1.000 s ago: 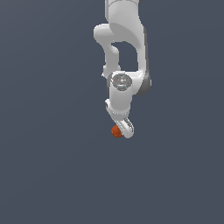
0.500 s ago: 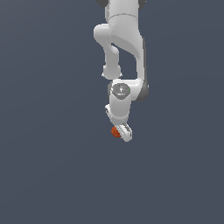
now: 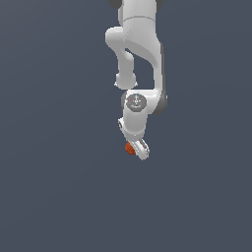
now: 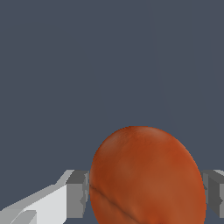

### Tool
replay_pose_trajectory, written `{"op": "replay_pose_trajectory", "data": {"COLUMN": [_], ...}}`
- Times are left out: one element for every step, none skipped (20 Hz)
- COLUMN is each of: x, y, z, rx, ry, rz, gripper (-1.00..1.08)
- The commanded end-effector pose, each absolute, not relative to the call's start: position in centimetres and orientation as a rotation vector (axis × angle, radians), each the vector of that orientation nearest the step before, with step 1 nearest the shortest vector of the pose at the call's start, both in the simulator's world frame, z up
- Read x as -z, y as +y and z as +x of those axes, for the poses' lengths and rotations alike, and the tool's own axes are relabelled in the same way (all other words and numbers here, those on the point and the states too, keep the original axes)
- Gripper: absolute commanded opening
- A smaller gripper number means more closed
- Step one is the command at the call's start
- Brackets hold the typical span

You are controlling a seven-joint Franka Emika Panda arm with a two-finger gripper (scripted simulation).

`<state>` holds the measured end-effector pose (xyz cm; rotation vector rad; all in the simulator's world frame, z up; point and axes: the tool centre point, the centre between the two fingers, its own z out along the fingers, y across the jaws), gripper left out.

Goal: Pick up the object and move it to a goal position.

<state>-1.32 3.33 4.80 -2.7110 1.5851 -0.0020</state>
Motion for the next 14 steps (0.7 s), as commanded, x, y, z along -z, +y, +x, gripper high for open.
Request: {"op": "replay_pose_trajectory", "data": {"x": [-4.7, -4.8, -4.8, -4.9, -5.0, -5.1, -5.3, -5.5, -5.8, -6.1, -6.4, -6.8, -7.2, -7.7], "y": [3.3, 3.3, 3.3, 3.3, 3.4, 3.4, 3.4, 3.5, 3.5, 3.5, 3.6, 3.7, 3.7, 3.8], "z": [-1.4, -1.3, -1.3, -1.4, -1.4, -1.5, -1.6, -1.7, -1.9, -2.0, -2.2, -2.5, -2.7, -3.0], "rx": [0.000, 0.002, 0.002, 0.002, 0.002, 0.002, 0.002, 0.002, 0.002, 0.001, 0.001, 0.001, 0.001, 0.001], "ry": [1.587, 1.585, 1.585, 1.585, 1.585, 1.585, 1.585, 1.585, 1.585, 1.585, 1.585, 1.585, 1.585, 1.585], "rz": [-2.712, -2.711, -2.711, -2.711, -2.711, -2.711, -2.711, -2.711, -2.711, -2.711, -2.711, -2.711, -2.711, -2.711], "gripper": [-1.00, -1.00, -1.00, -1.00, -1.00, -1.00, -1.00, -1.00, -1.00, -1.00, -1.00, -1.00, -1.00, -1.00]}}
